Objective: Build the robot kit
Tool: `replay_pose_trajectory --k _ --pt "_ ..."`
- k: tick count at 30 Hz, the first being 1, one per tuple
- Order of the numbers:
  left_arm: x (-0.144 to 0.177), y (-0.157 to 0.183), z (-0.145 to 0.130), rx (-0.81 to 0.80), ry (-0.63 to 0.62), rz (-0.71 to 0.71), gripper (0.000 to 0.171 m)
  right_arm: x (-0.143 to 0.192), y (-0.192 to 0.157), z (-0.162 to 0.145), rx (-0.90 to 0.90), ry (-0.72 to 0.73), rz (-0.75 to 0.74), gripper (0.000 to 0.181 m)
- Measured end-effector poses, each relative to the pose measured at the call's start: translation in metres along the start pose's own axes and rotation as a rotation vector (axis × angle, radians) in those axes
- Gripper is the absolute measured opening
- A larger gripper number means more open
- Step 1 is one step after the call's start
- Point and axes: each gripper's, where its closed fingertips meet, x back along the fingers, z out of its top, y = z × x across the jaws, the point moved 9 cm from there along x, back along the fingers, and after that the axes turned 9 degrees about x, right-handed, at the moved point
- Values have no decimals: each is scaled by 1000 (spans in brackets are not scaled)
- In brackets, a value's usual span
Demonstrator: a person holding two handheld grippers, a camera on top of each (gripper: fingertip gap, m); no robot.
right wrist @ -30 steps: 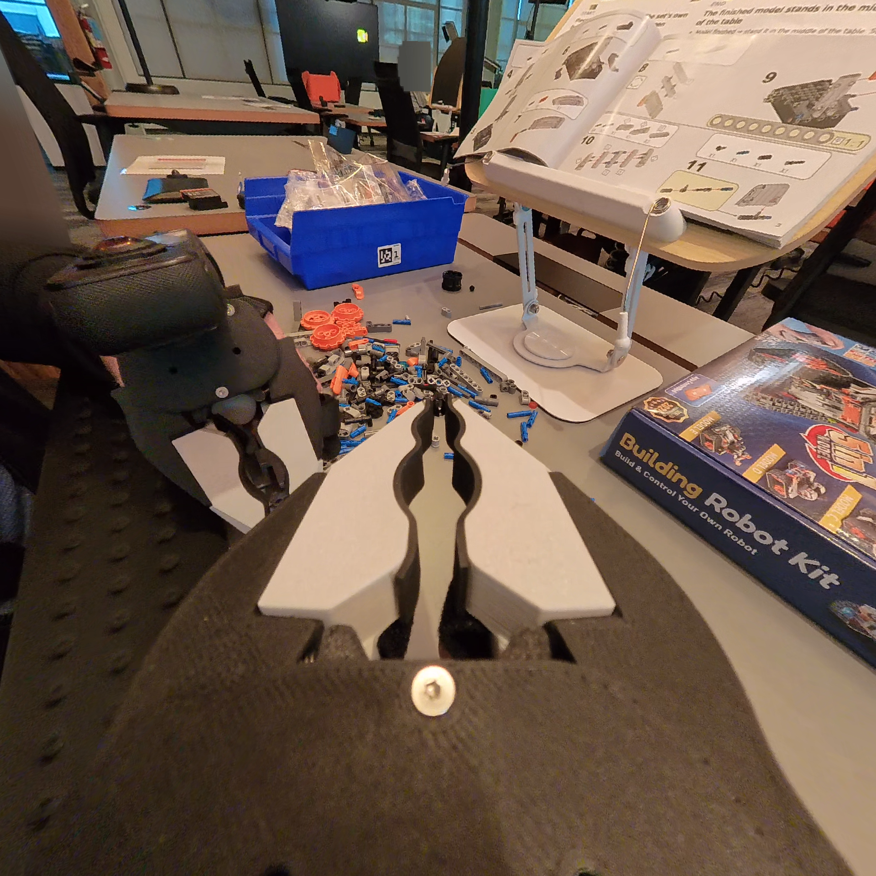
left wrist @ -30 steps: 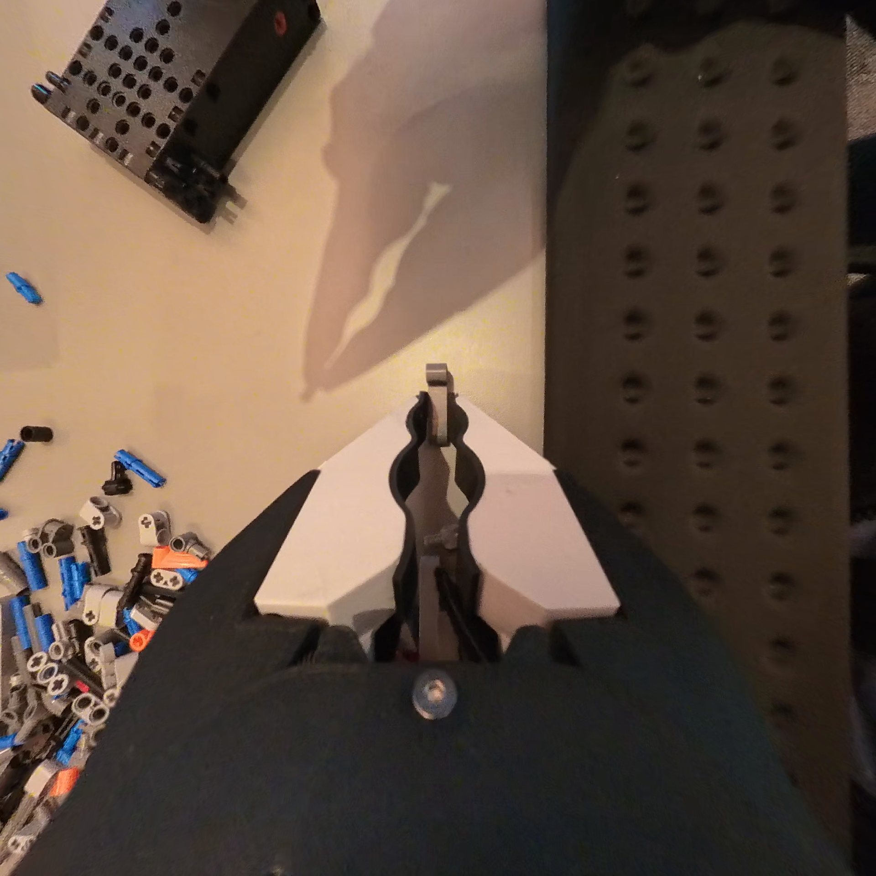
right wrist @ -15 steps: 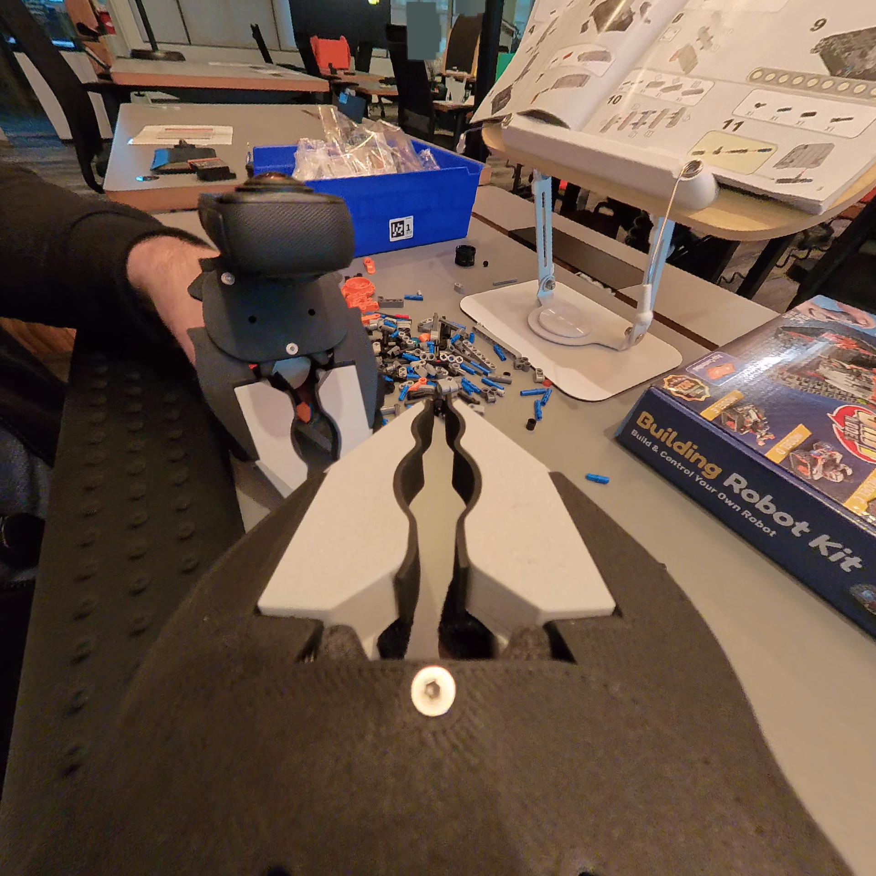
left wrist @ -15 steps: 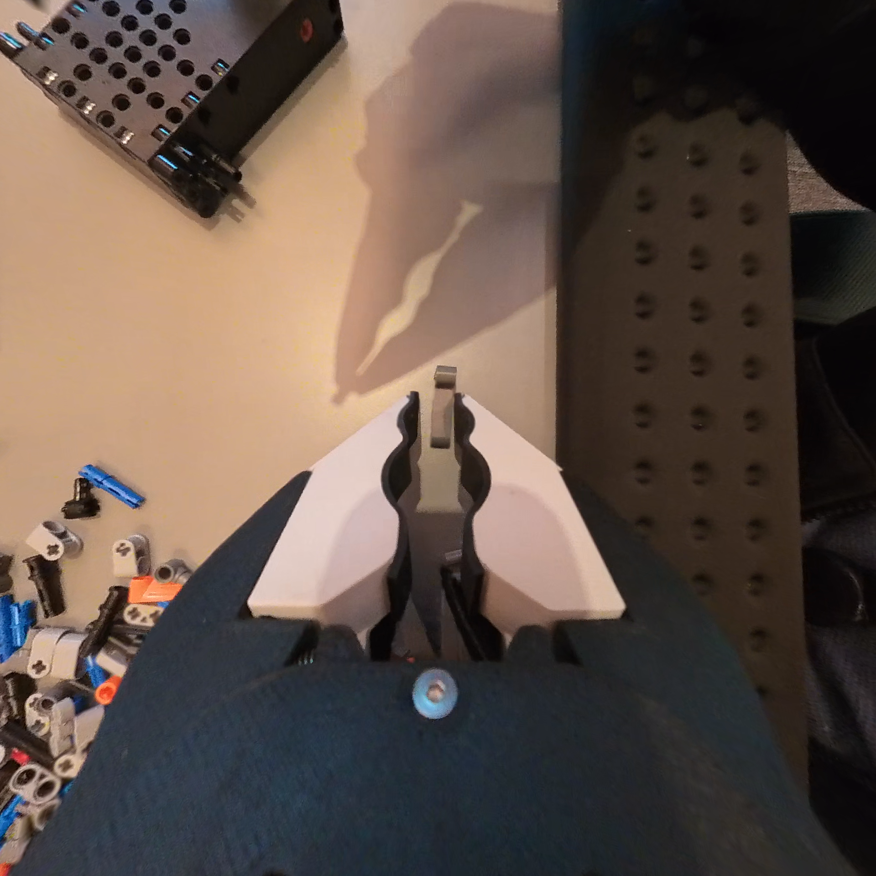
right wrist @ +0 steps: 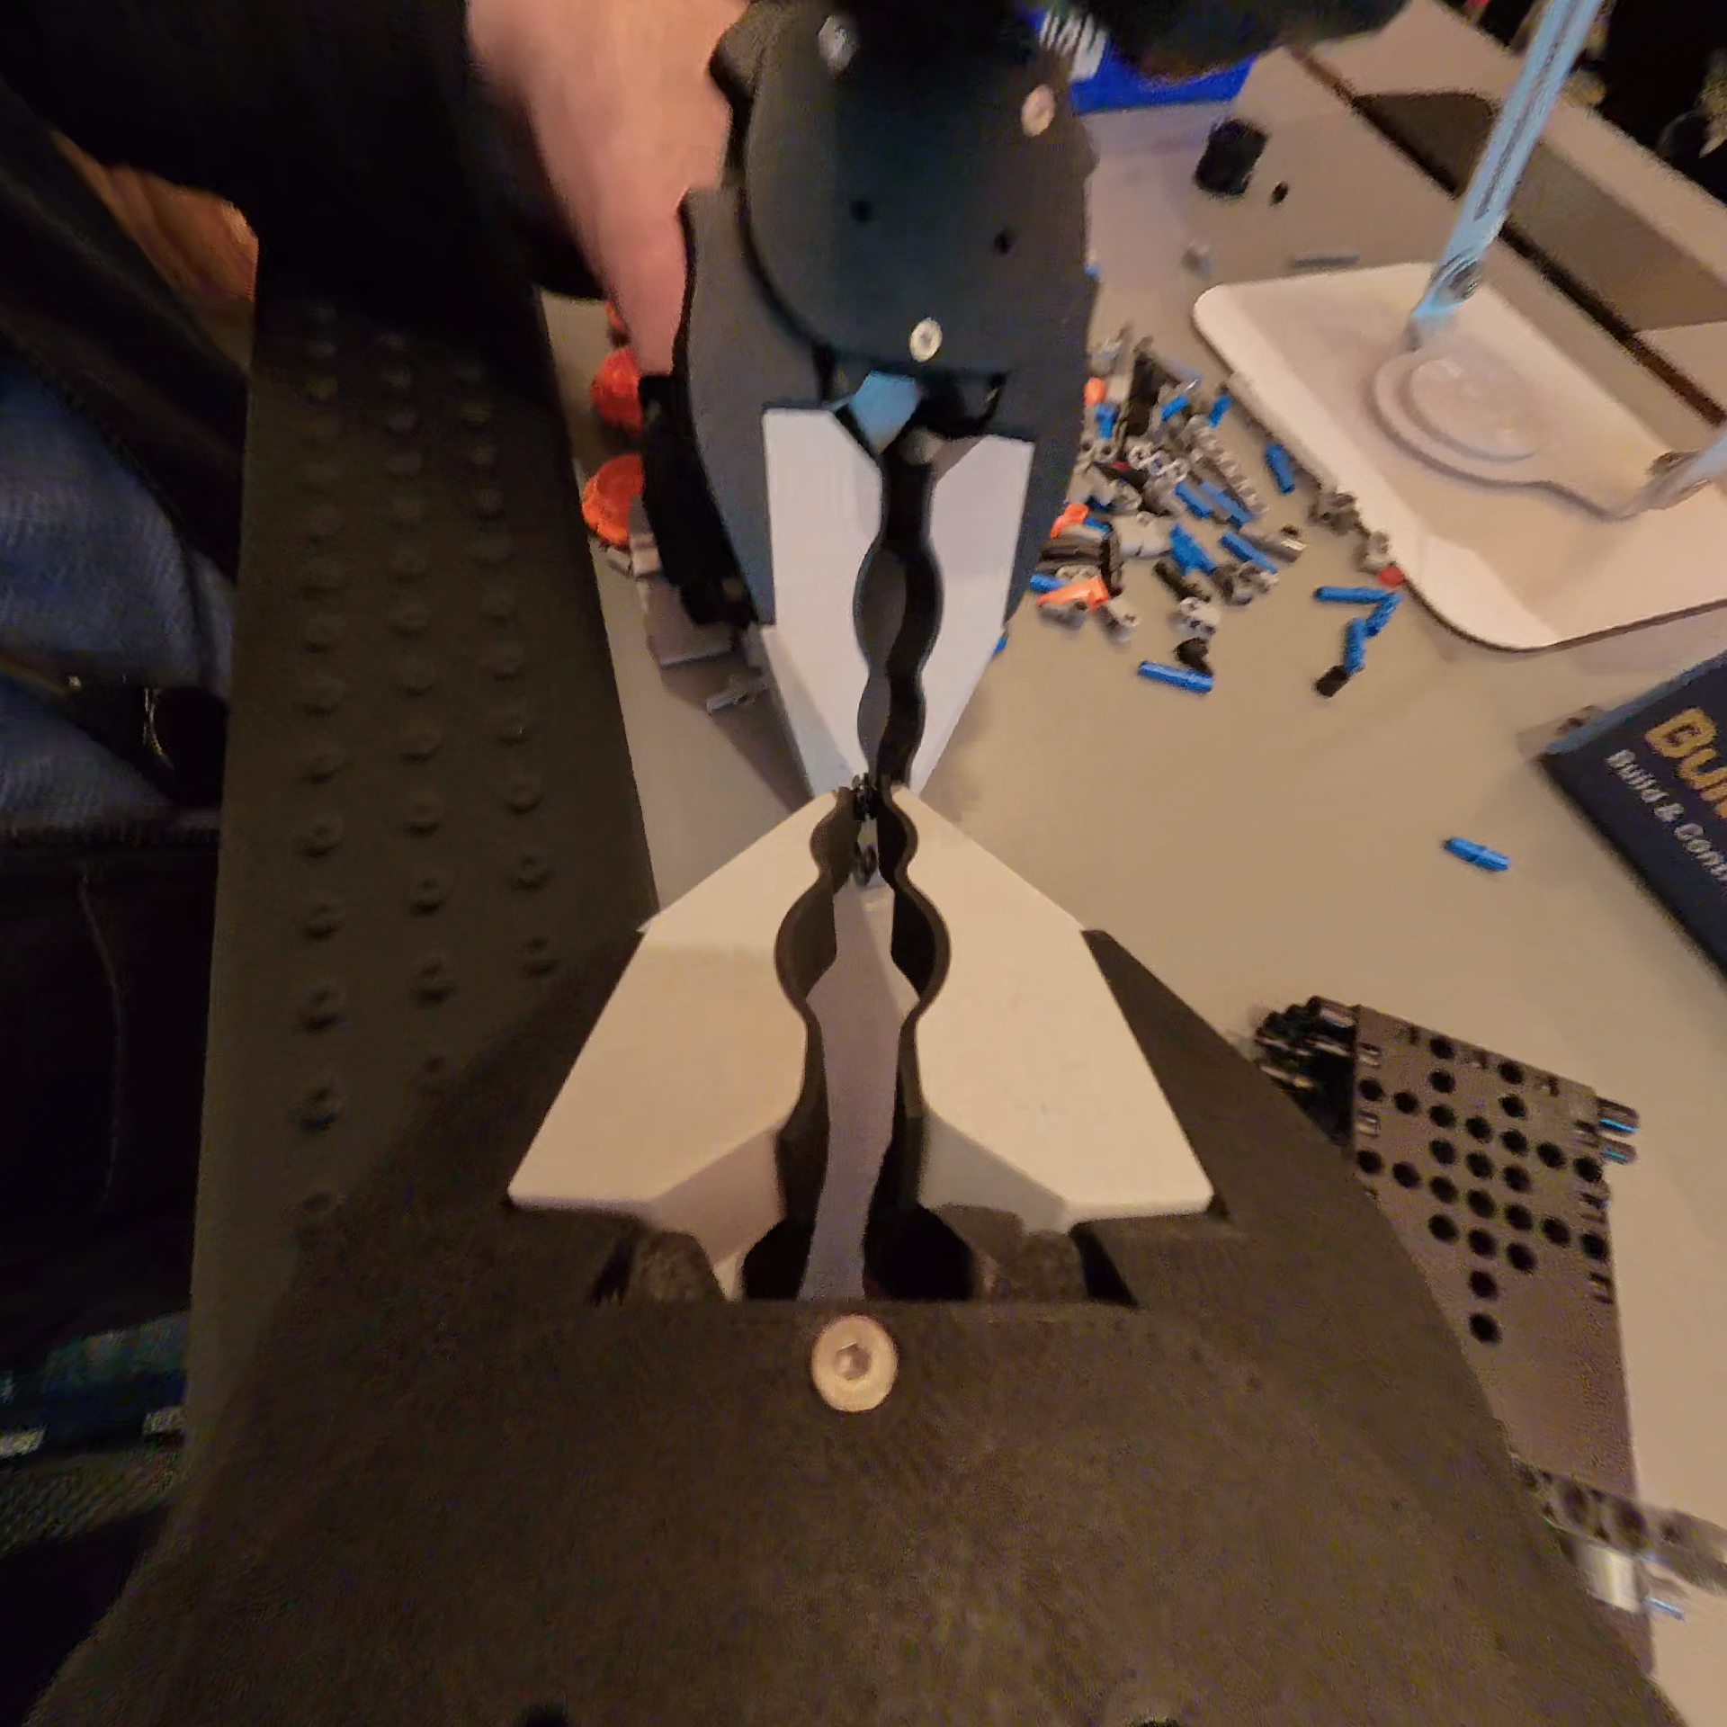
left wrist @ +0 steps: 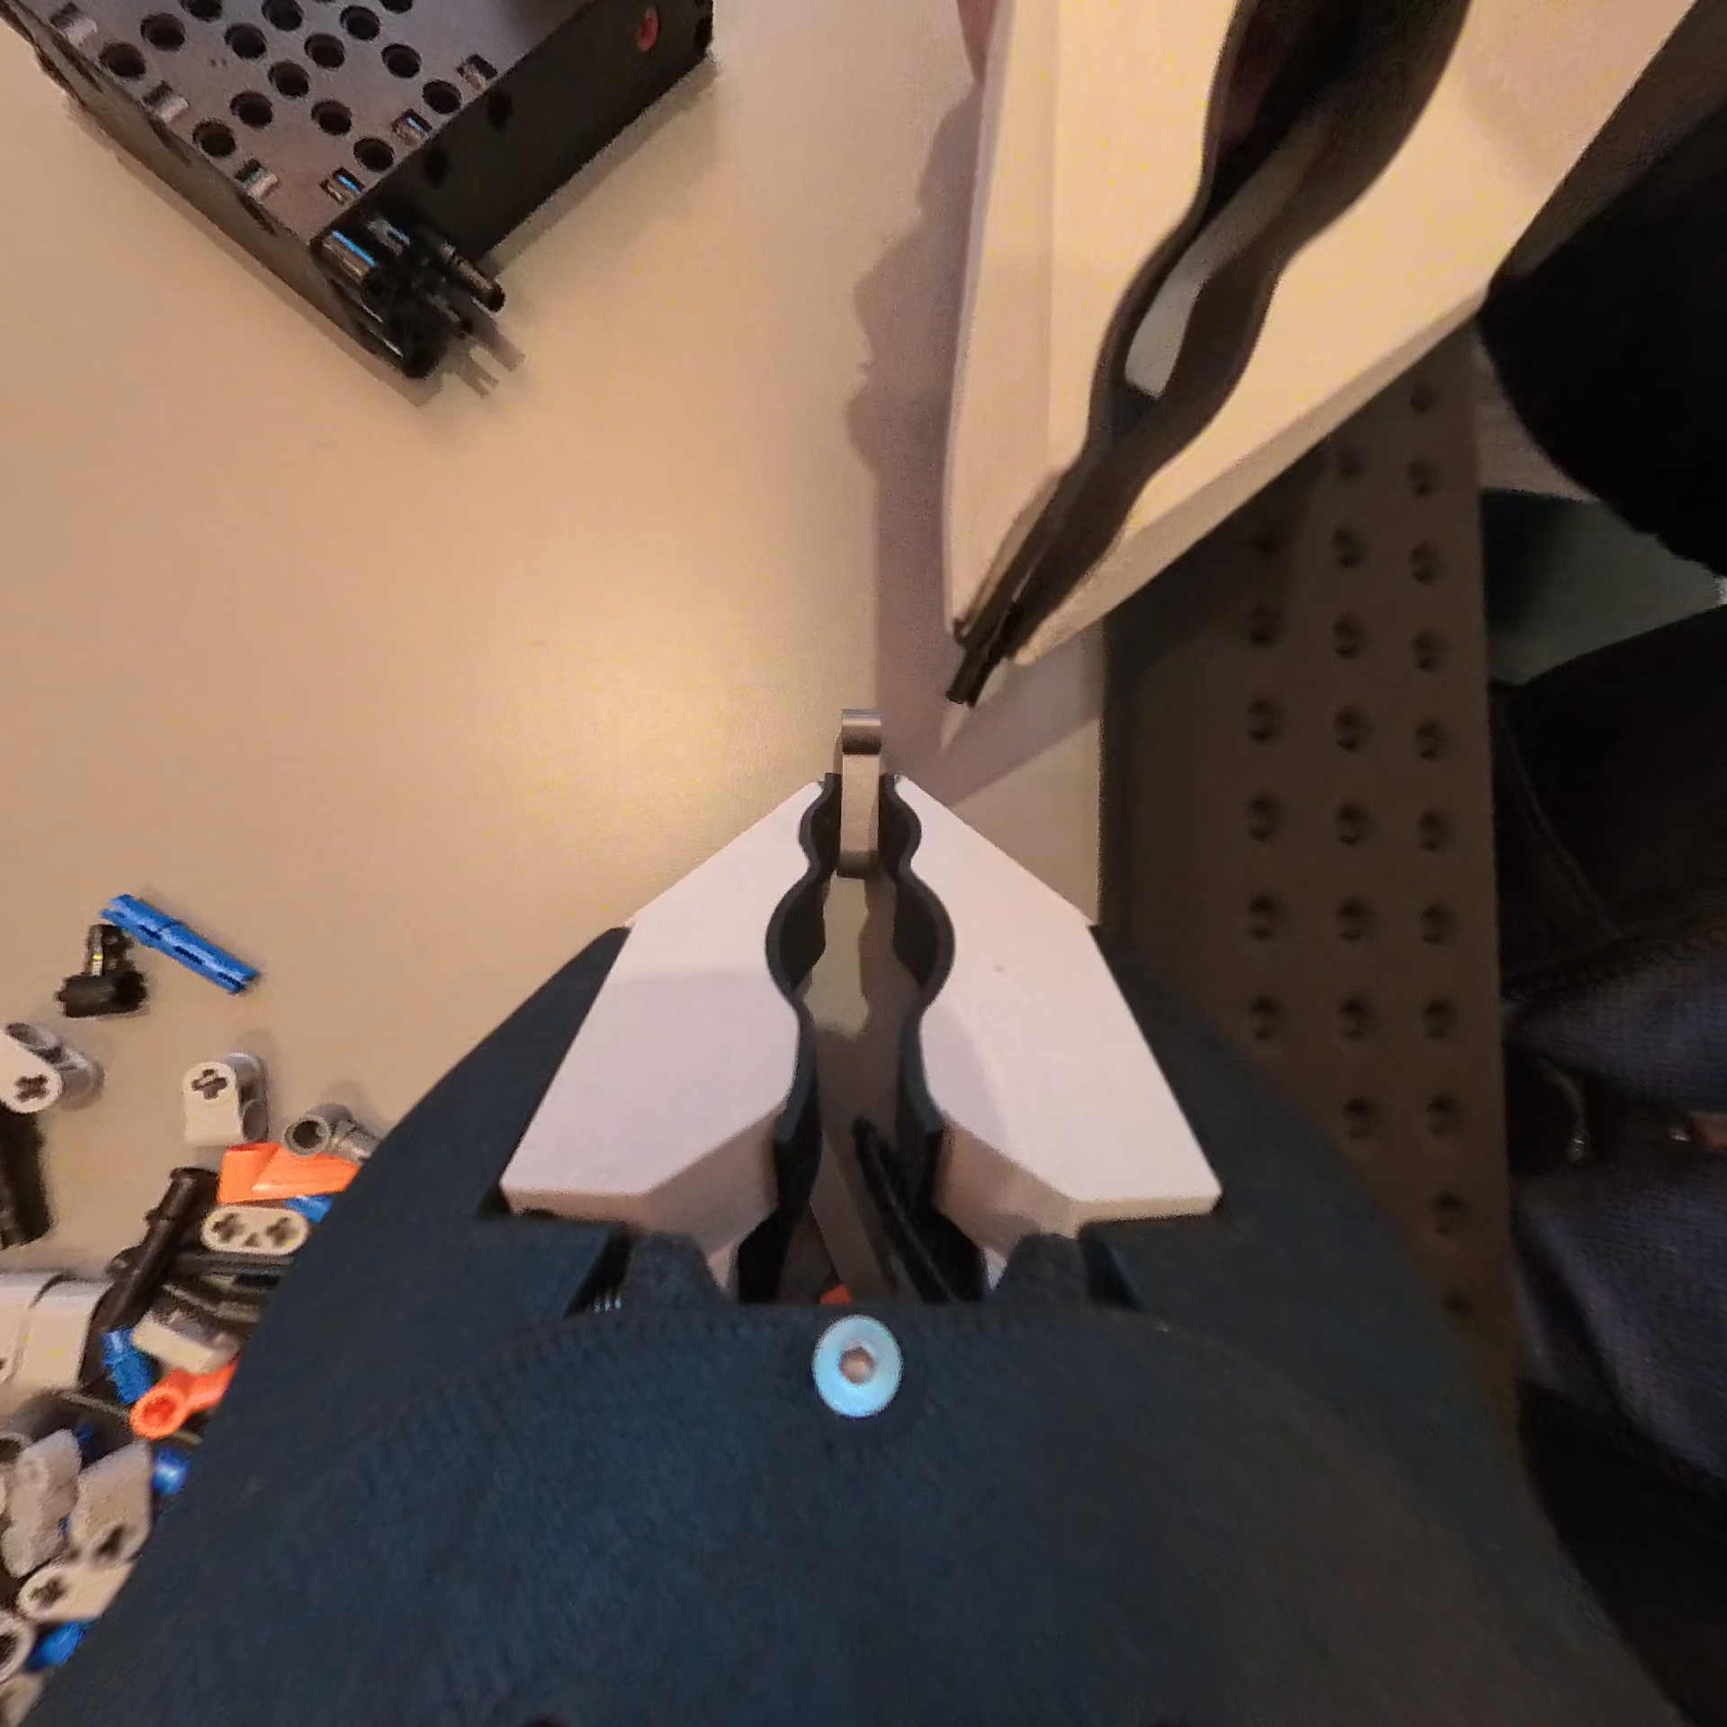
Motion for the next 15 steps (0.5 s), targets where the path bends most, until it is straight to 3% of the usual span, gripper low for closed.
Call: replay_pose_trajectory --k 6,15 --pt "-2 -5 0 65 -18 -98 6 -13 -4 -11 12 -112 29 3" --pt "-1 -10 4 38 -34 -93 7 -20 2 -16 -6 -177 4 3"
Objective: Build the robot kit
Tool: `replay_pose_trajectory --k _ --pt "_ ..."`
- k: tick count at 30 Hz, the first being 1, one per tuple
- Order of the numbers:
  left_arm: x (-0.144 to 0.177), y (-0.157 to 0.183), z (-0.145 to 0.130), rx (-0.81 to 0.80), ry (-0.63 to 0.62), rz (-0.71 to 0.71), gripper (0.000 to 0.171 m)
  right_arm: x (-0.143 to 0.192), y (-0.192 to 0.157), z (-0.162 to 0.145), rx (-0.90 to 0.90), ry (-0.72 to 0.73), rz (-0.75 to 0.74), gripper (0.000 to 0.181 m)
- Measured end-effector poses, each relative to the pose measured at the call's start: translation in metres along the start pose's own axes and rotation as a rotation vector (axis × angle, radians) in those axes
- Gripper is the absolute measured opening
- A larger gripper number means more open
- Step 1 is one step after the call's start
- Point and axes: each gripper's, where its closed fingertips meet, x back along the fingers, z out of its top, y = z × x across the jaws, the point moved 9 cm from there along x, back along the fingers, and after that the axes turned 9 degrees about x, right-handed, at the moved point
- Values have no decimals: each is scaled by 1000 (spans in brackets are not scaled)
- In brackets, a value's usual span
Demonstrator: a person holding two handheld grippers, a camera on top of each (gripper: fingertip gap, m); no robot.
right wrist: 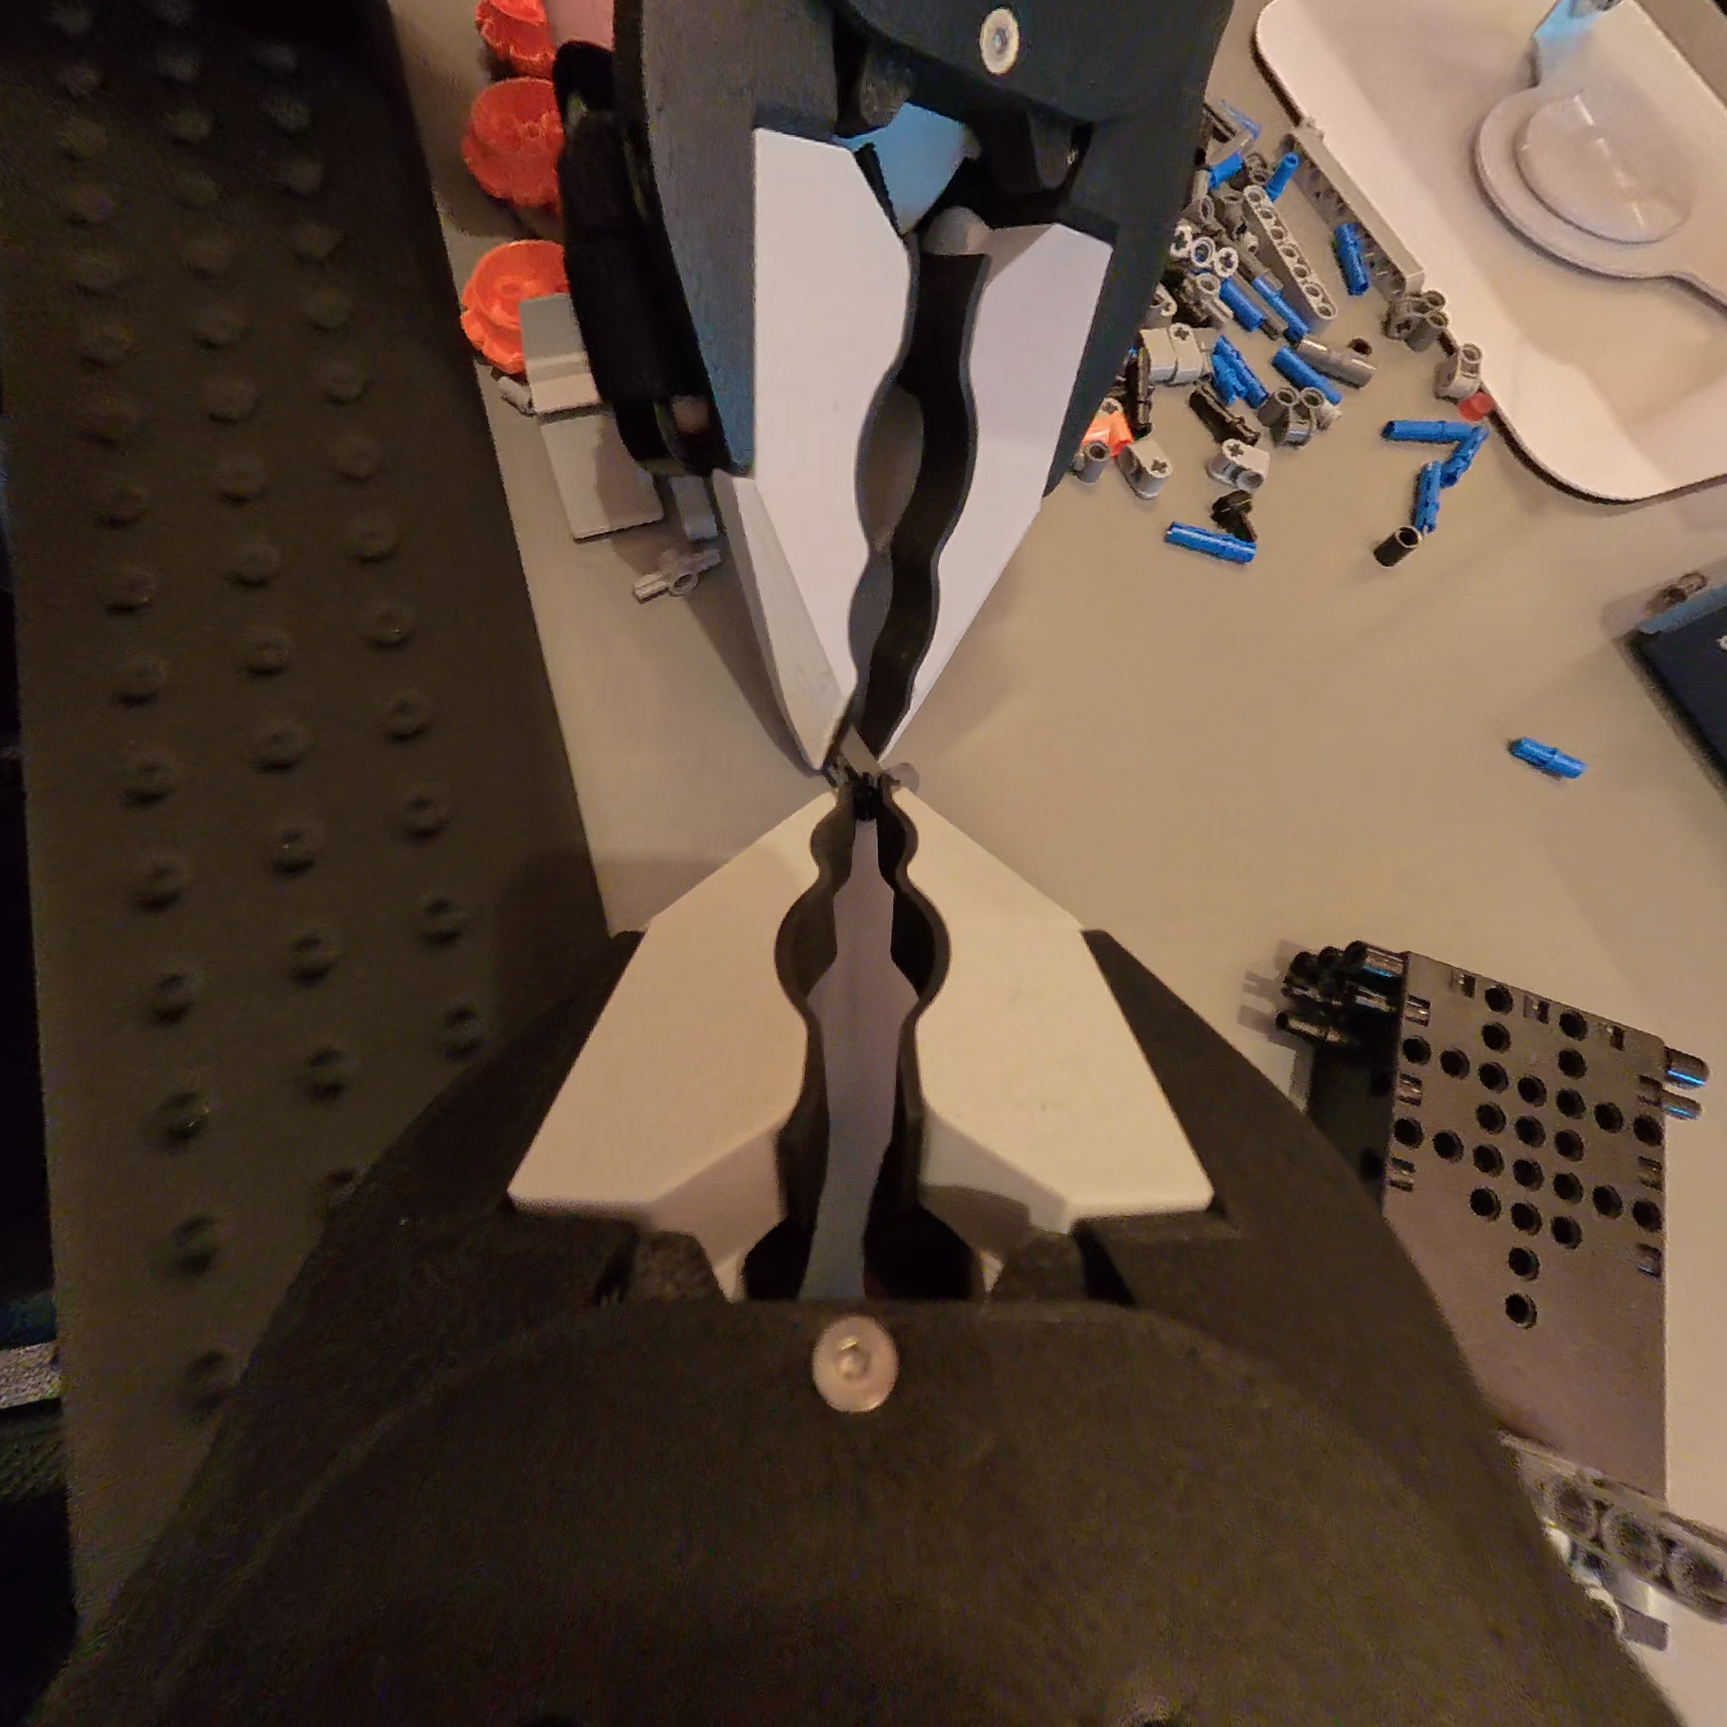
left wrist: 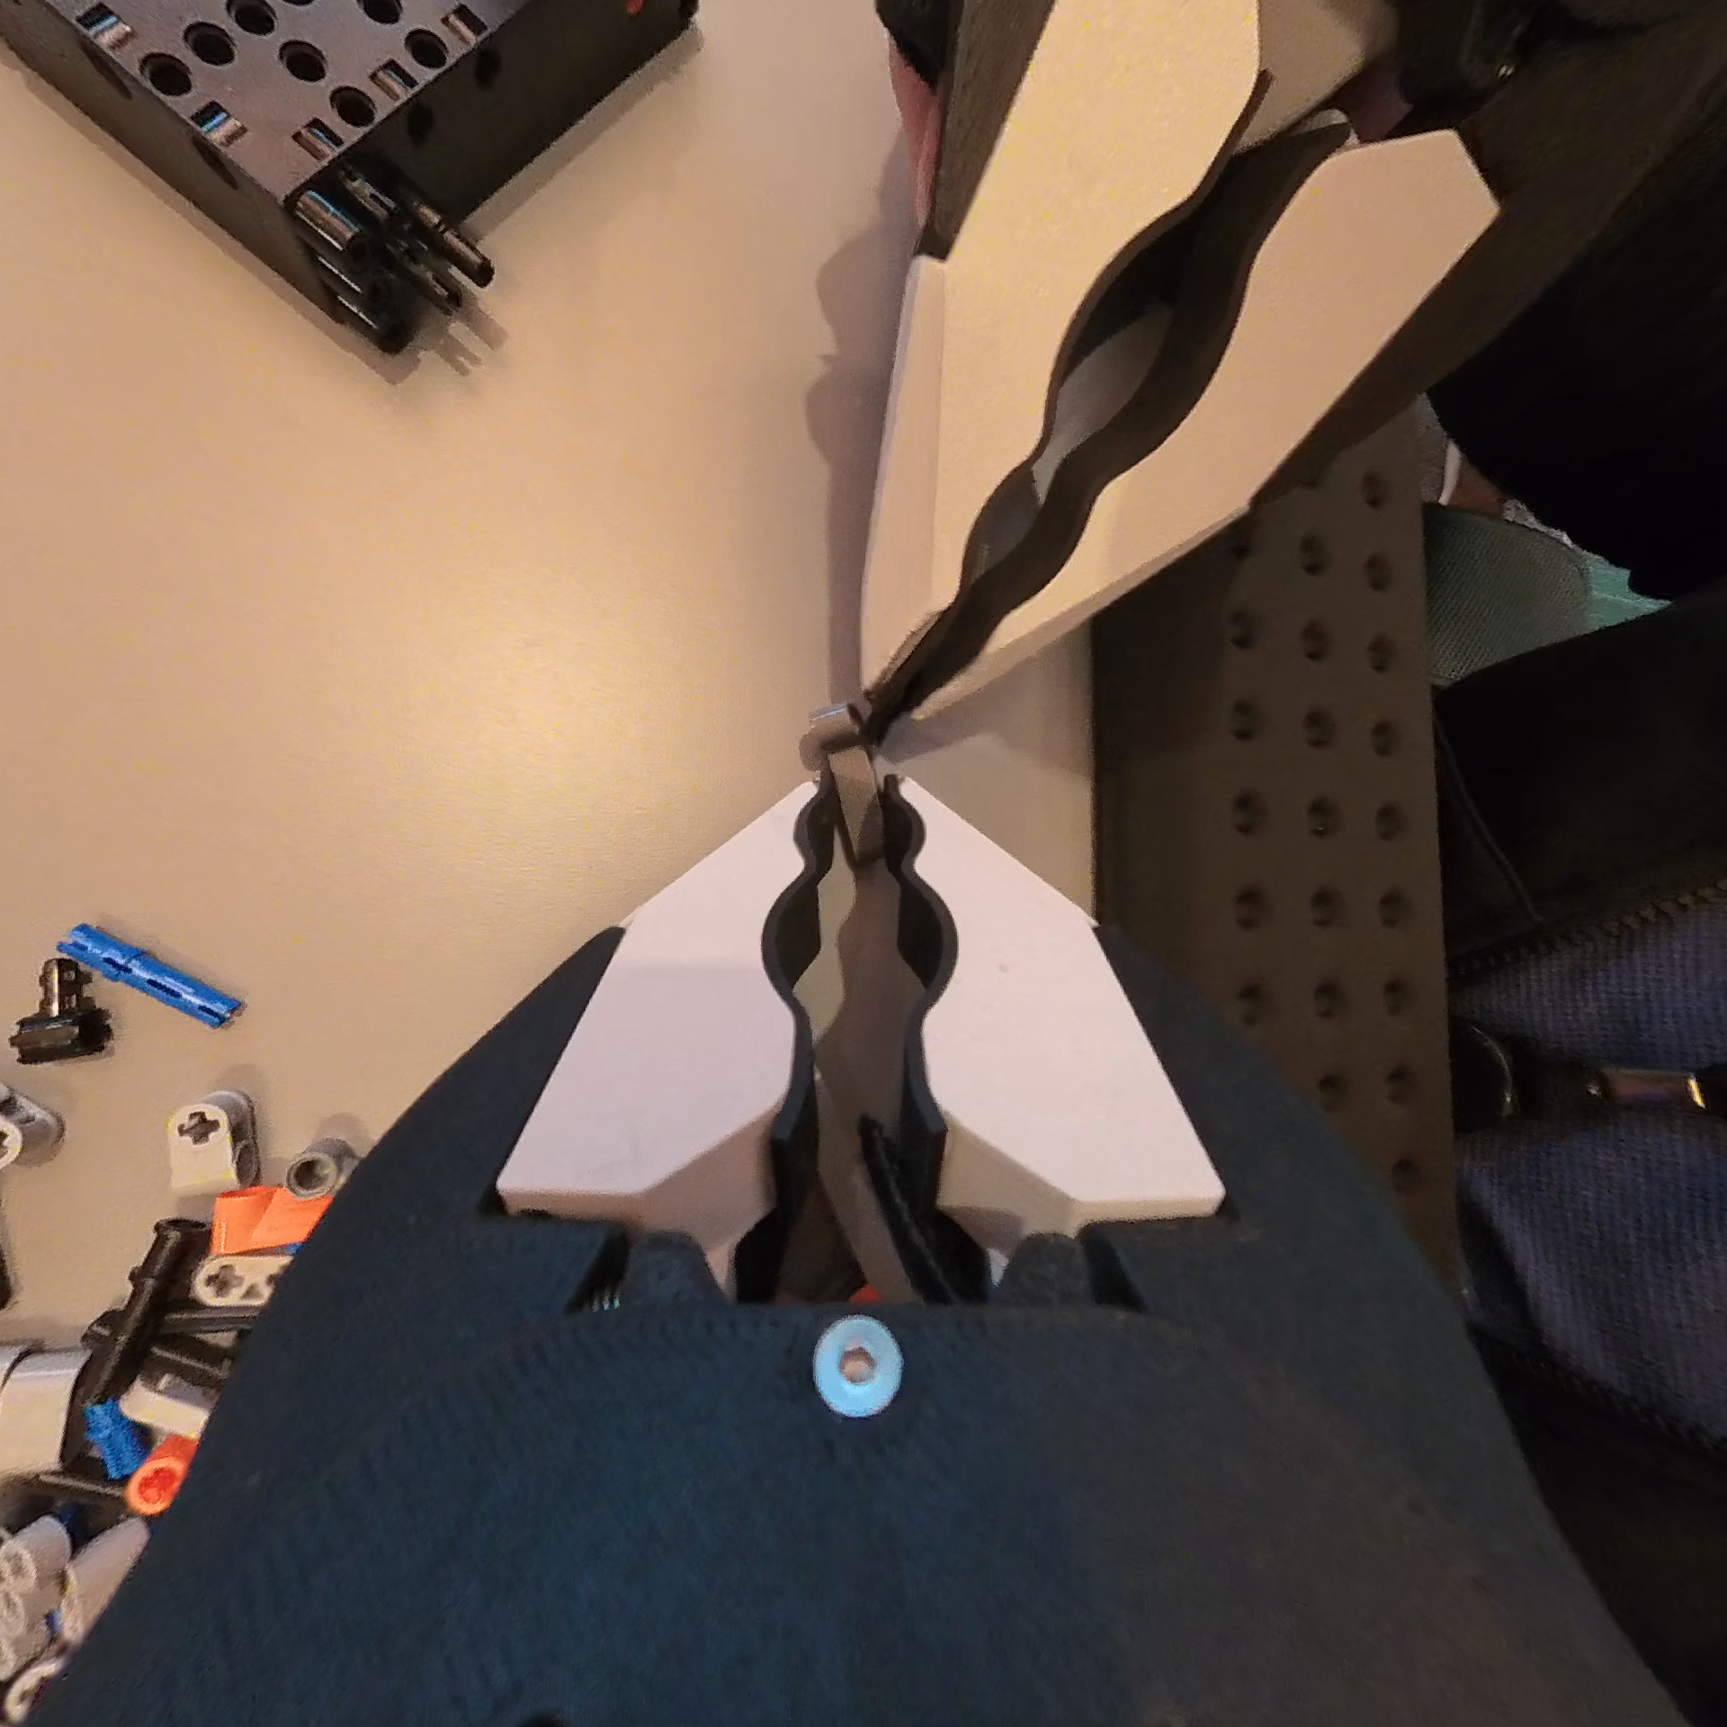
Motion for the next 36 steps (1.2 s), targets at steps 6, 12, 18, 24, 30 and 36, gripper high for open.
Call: replay_pose_trajectory --k 6,12,18,24,30,36 --pt "3 0 2 -53 5 73 22 -4 5 0 -16 -24 -13 3" --pt "9 8 -3 -107 31 148 24 -3 7 2 -16 -24 -27 3" --pt "0 22 -12 -183 29 262 14 -6 10 9 32 -76 -6 3" --pt "-2 22 -12 -265 13 321 6 -6 11 10 49 -103 7 3" --pt "2 16 -10 -285 25 294 13 -1 13 9 48 -120 3 3" --pt "-3 19 -9 -319 32 314 5 -5 17 13 98 -176 23 3"
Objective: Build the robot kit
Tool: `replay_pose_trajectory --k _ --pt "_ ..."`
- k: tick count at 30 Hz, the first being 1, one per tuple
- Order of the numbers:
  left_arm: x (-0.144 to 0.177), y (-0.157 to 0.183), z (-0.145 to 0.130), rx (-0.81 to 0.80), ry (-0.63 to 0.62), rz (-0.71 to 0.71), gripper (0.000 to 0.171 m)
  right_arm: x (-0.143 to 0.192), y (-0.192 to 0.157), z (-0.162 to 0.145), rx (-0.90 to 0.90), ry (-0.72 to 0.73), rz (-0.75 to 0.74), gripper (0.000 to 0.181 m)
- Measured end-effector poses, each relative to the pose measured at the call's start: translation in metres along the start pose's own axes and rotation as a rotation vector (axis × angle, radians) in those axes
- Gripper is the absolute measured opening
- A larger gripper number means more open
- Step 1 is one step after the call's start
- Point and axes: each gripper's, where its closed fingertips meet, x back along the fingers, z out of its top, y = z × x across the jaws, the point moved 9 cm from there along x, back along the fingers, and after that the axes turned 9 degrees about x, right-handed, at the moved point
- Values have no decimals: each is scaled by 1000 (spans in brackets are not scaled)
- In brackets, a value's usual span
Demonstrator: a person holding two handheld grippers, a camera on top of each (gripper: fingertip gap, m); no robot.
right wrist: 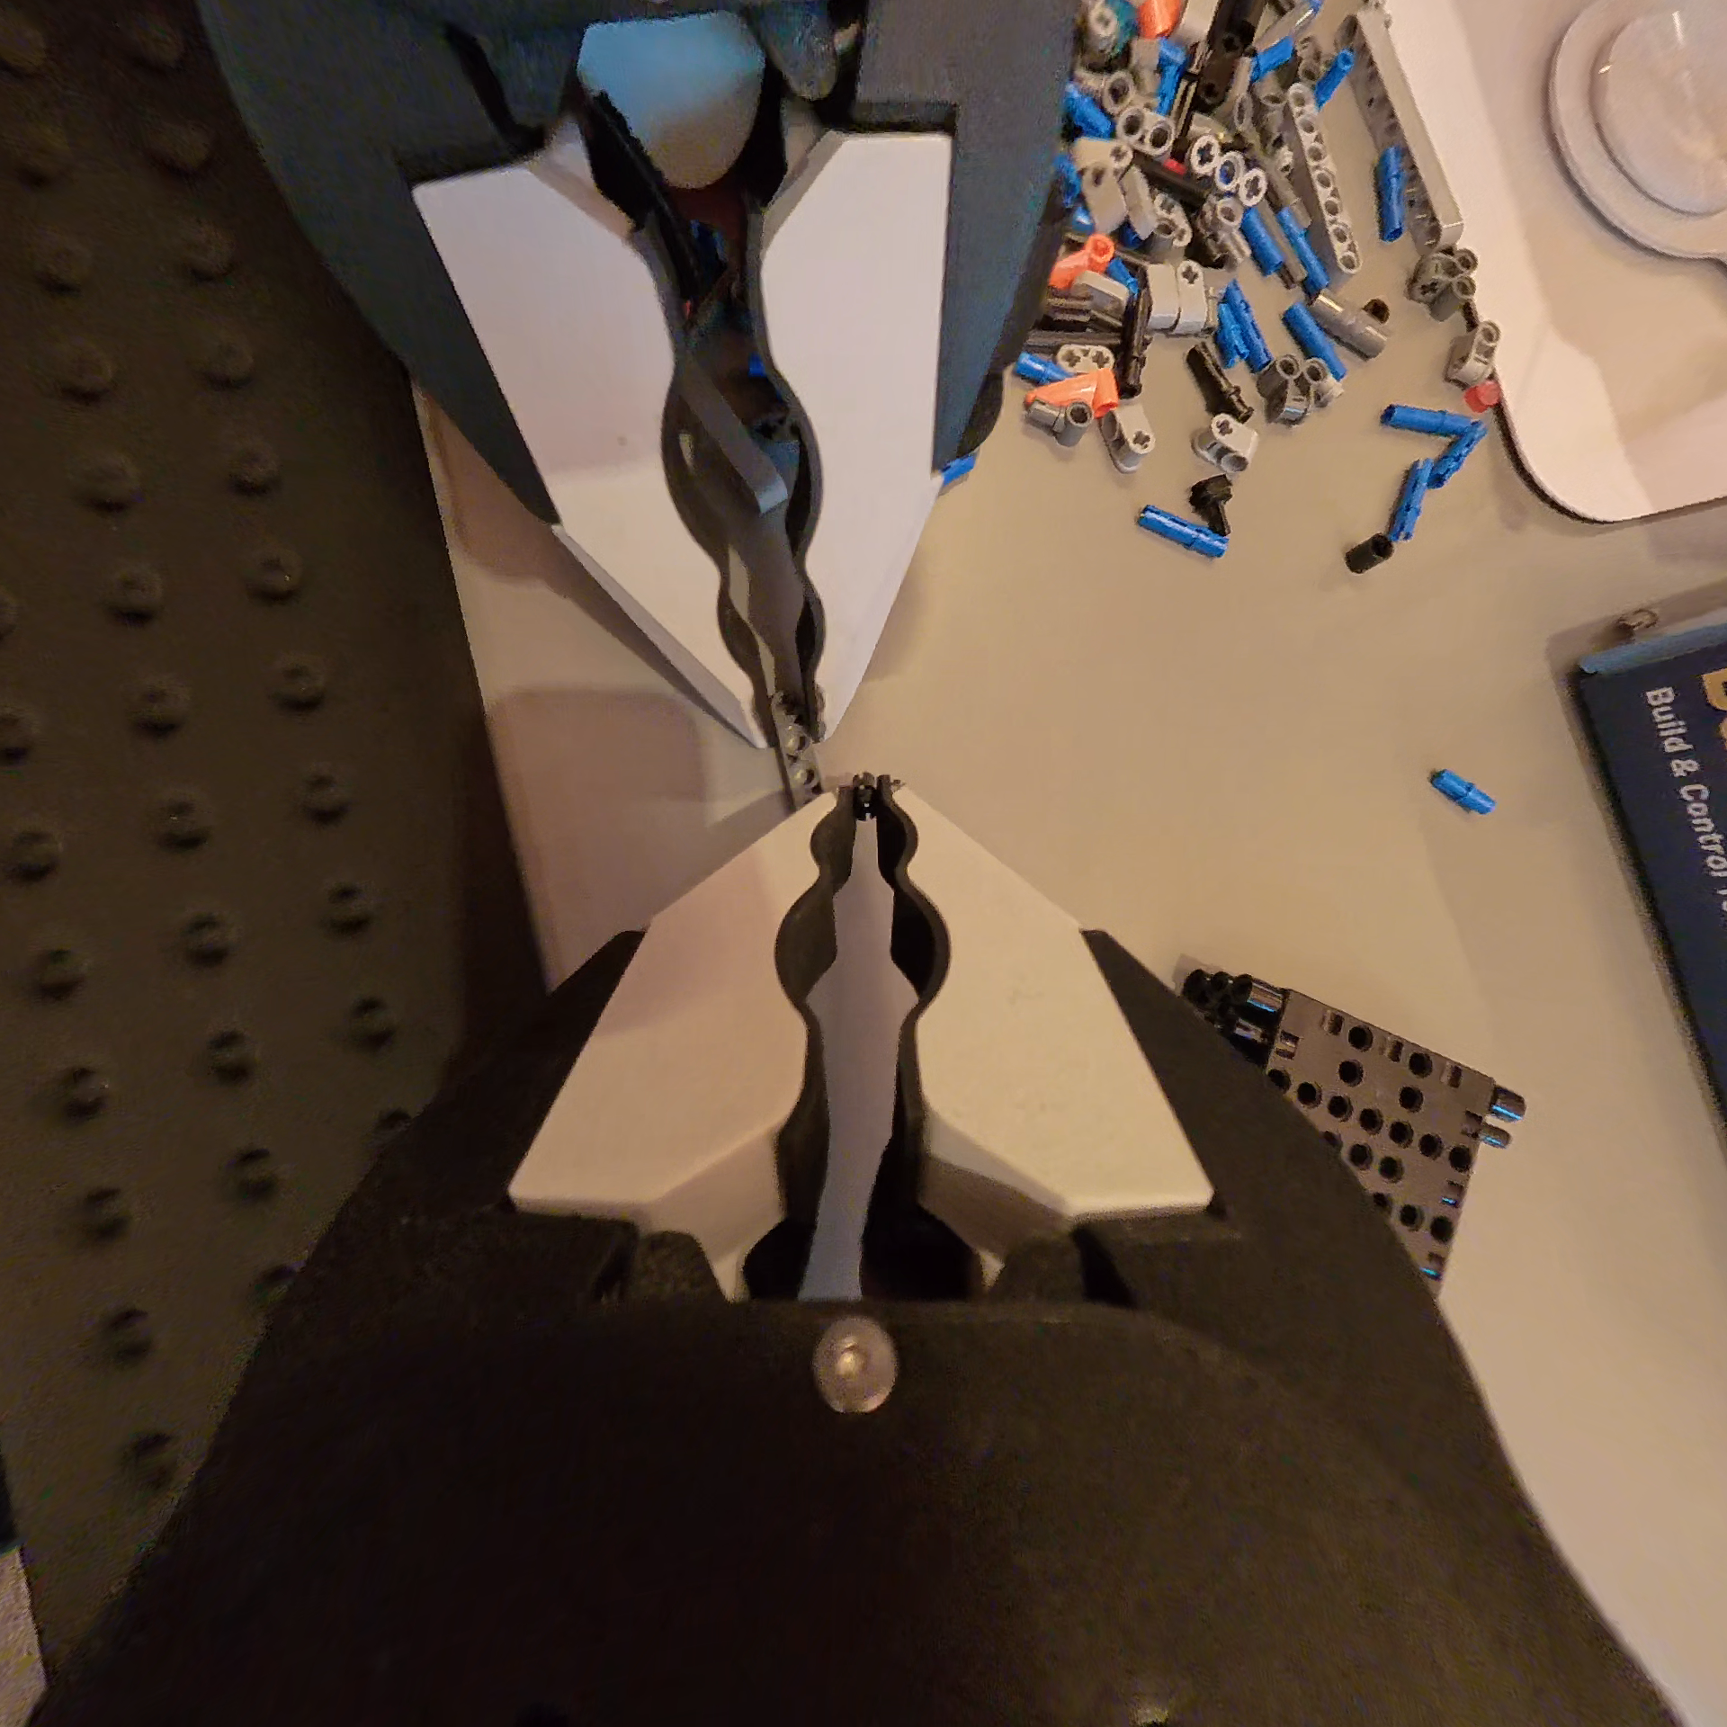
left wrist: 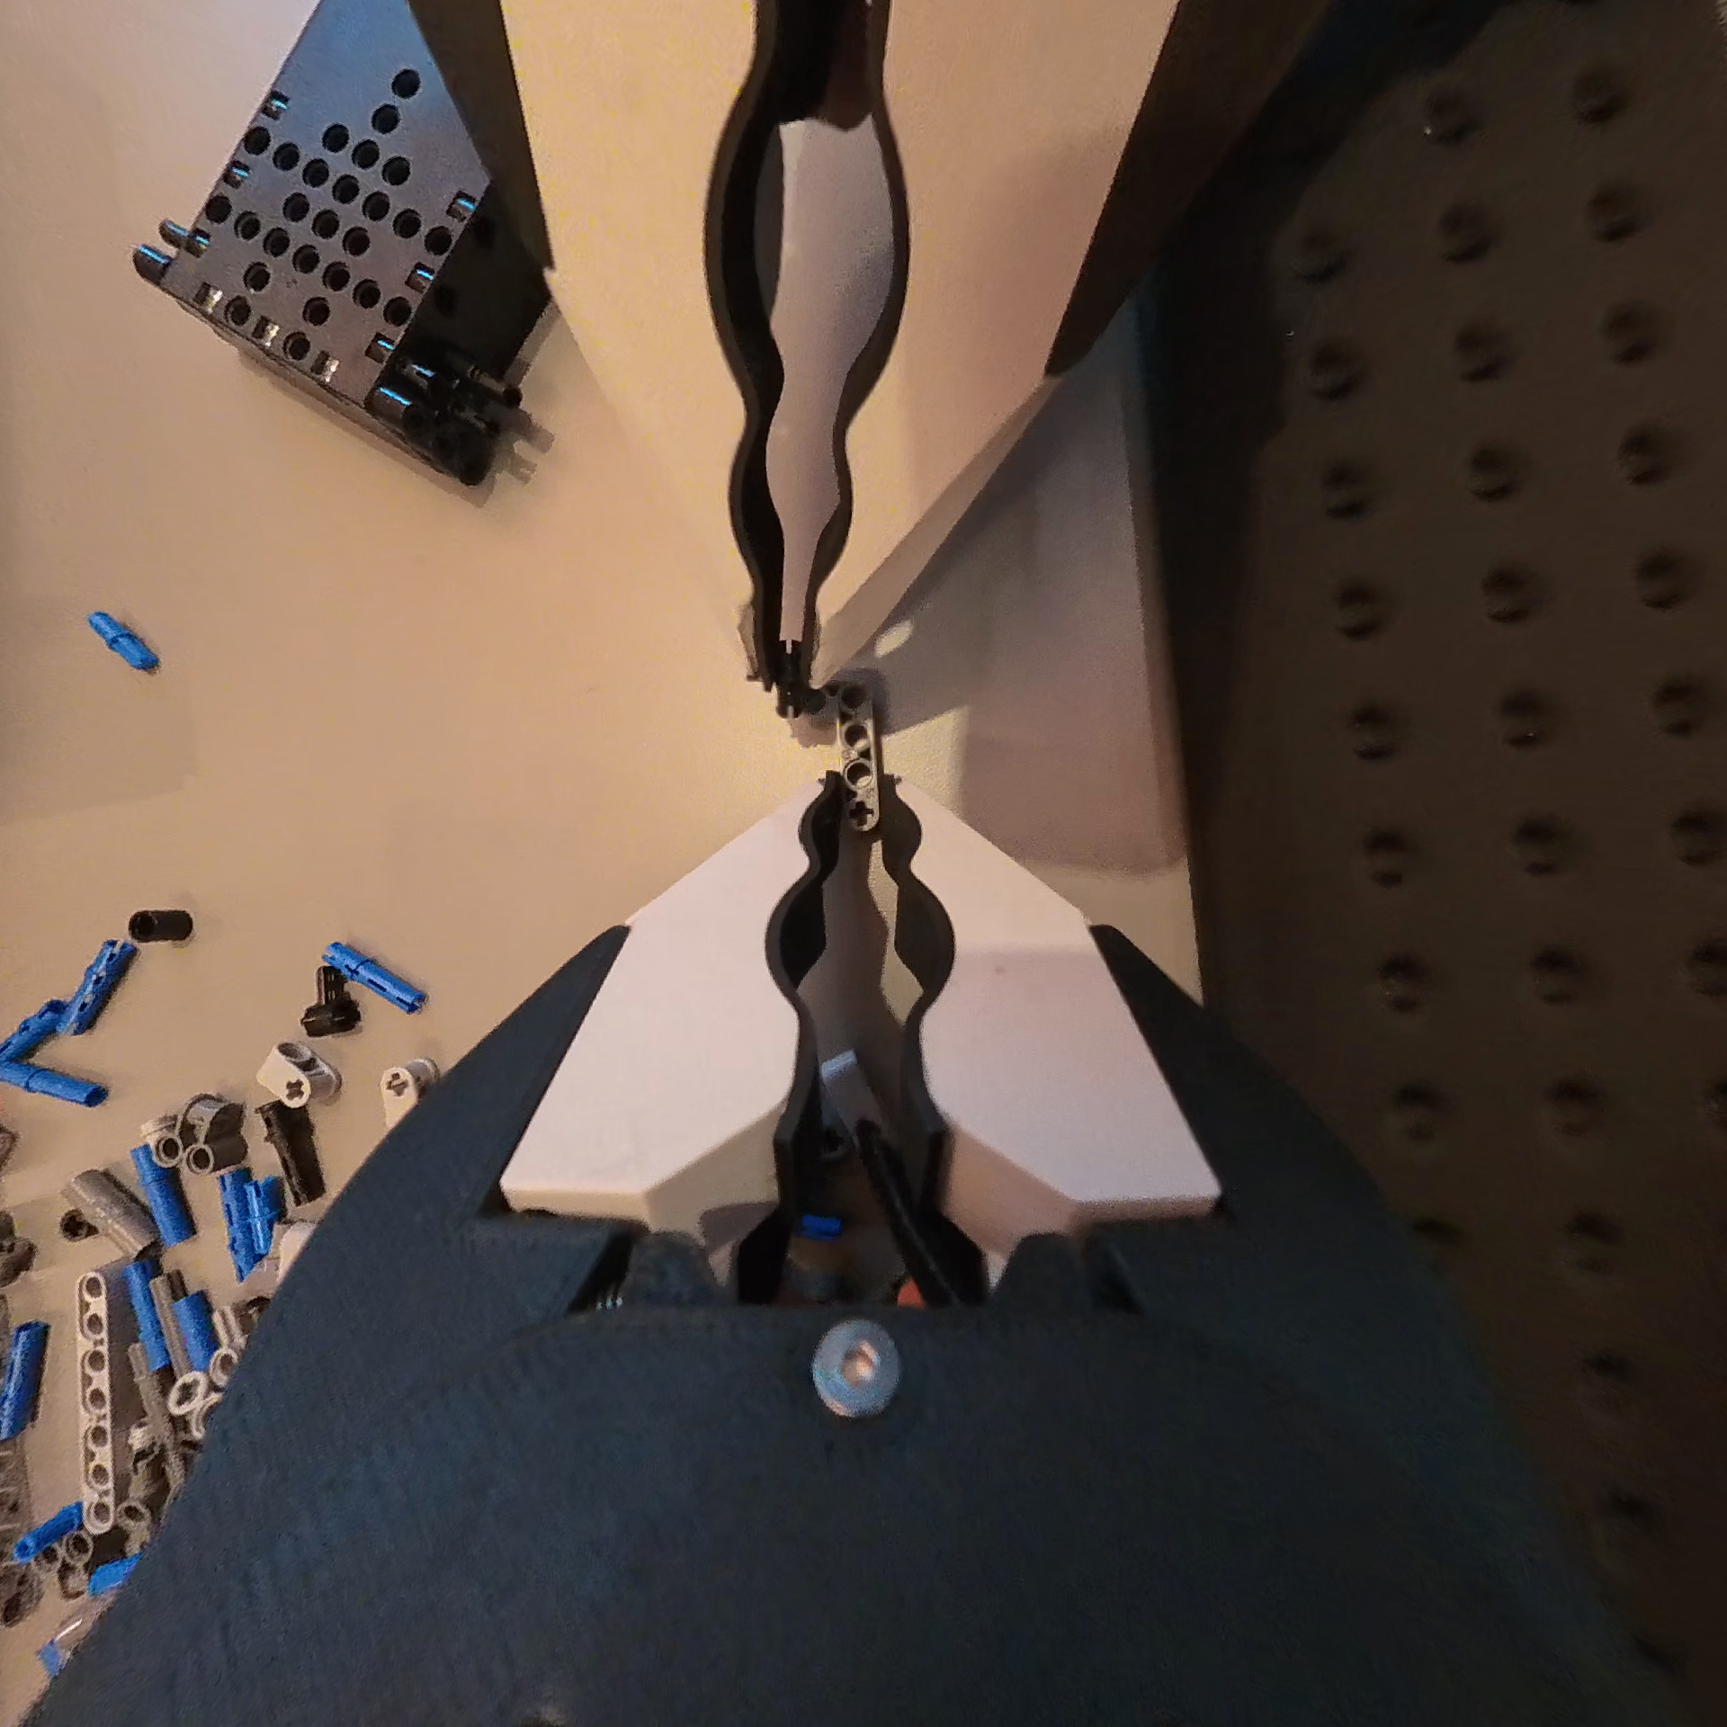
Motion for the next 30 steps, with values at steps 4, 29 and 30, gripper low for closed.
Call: replay_pose_trajectory --k 4,29,30 --pt "0 -4 -2 5 13 3 6 0 1 1 36 -46 24 3" --pt "-2 -10 -7 -71 105 -50 5 -7 9 20 238 -278 139 2" --pt "-2 -10 -8 -74 109 -52 6 -7 9 20 244 -279 143 2"
